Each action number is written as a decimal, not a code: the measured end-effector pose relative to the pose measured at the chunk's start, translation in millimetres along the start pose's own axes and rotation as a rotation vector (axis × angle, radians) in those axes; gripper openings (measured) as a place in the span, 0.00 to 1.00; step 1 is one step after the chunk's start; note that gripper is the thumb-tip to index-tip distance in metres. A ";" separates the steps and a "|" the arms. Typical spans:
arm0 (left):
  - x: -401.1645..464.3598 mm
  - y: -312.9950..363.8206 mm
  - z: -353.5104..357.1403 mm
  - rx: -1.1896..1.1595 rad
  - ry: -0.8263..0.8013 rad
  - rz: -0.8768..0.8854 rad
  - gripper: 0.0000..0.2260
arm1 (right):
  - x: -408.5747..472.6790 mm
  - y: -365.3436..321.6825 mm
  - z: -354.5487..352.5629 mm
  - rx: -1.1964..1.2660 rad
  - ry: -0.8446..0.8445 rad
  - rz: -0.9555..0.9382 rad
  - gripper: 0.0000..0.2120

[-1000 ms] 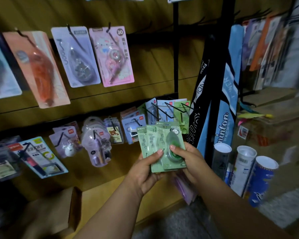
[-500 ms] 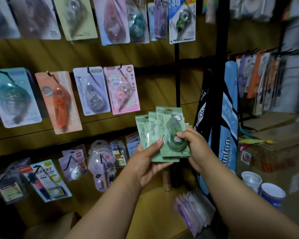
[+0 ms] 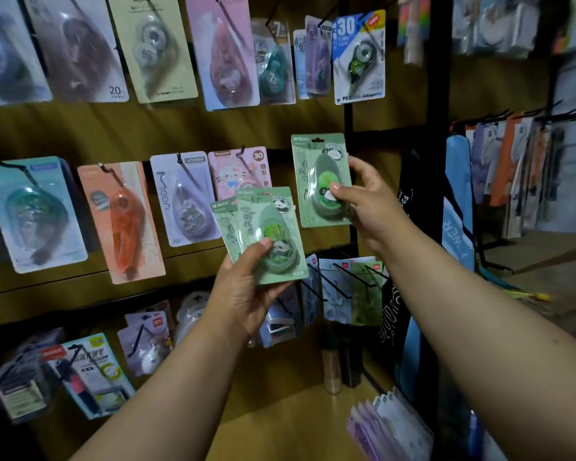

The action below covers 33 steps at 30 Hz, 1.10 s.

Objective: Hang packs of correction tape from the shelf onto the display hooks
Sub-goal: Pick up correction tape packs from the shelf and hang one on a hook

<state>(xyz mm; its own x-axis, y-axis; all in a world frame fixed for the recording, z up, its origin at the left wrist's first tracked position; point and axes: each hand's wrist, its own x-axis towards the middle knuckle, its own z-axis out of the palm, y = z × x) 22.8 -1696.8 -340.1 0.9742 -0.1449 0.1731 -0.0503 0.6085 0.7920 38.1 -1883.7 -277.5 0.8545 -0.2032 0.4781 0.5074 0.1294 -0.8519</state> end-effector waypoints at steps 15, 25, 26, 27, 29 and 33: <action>-1.7 1.0 -4.0 -0.038 0.034 -0.014 0.33 | 31.0 21.3 14.0 -0.023 0.051 -0.028 0.14; -2.0 2.9 7.1 -0.043 0.016 -0.020 0.28 | 34.5 20.2 25.2 -0.276 0.029 0.041 0.22; -1.7 3.0 8.6 -0.038 0.010 -0.016 0.27 | 29.8 20.1 23.3 -0.313 0.043 0.025 0.23; -1.3 3.0 10.4 -0.028 0.004 -0.010 0.27 | 23.4 20.5 21.7 -0.342 0.052 0.014 0.24; -0.7 2.8 14.6 -0.003 -0.006 0.002 0.27 | 6.8 23.8 20.1 -0.359 0.016 0.038 0.23; 1.3 0.5 21.1 0.042 -0.029 0.038 0.27 | -23.5 32.1 23.1 -0.253 -0.092 0.097 0.17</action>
<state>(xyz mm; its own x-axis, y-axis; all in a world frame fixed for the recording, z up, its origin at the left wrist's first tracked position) 19.4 -1713.1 -327.2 0.9646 -0.1456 0.2197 -0.0964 0.5808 0.8083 36.8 -1852.4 -311.2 0.9101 -0.1113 0.3991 0.3887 -0.1043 -0.9154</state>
